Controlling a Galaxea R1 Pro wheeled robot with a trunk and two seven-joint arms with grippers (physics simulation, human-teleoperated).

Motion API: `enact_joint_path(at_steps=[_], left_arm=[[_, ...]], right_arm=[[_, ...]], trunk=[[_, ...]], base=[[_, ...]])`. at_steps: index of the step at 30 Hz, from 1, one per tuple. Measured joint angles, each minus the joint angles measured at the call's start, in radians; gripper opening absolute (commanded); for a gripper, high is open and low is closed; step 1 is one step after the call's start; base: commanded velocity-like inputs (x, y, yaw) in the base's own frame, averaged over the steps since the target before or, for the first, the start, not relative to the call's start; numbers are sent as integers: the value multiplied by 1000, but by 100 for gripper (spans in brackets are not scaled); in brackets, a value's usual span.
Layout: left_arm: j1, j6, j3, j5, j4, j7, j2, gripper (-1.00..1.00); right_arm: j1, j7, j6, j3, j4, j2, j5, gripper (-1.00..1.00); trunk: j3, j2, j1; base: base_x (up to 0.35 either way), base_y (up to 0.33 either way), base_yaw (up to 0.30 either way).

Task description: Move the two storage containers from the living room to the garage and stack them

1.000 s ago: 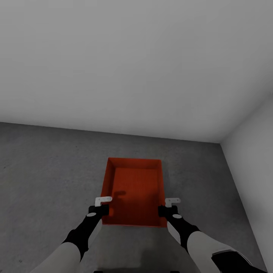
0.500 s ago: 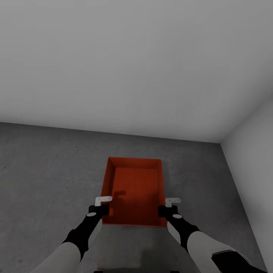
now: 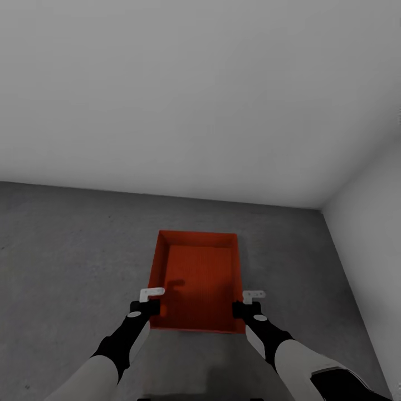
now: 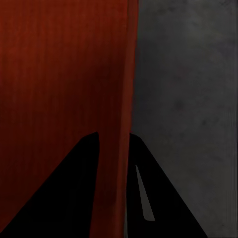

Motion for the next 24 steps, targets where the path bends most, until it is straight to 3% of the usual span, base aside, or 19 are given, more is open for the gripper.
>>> enact_joint_path(at_steps=[6,19,24], left_arm=[[0,0,0,-1,-1,0,0,-100],[0,0,0,2,2,0,0,-100],[0,0,0,2,2,0,0,-100]], right_arm=[[0,0,-2,-1,1,0,0,-100],[0,1,2,0,0,-1,0,-100],[0,1,3,1,0,-1,0,-100]], trunk=[[0,0,0],[0,0,0],[-16,-35,19]], base=[[0,0,-139],[0,0,-11],[0,0,0]])
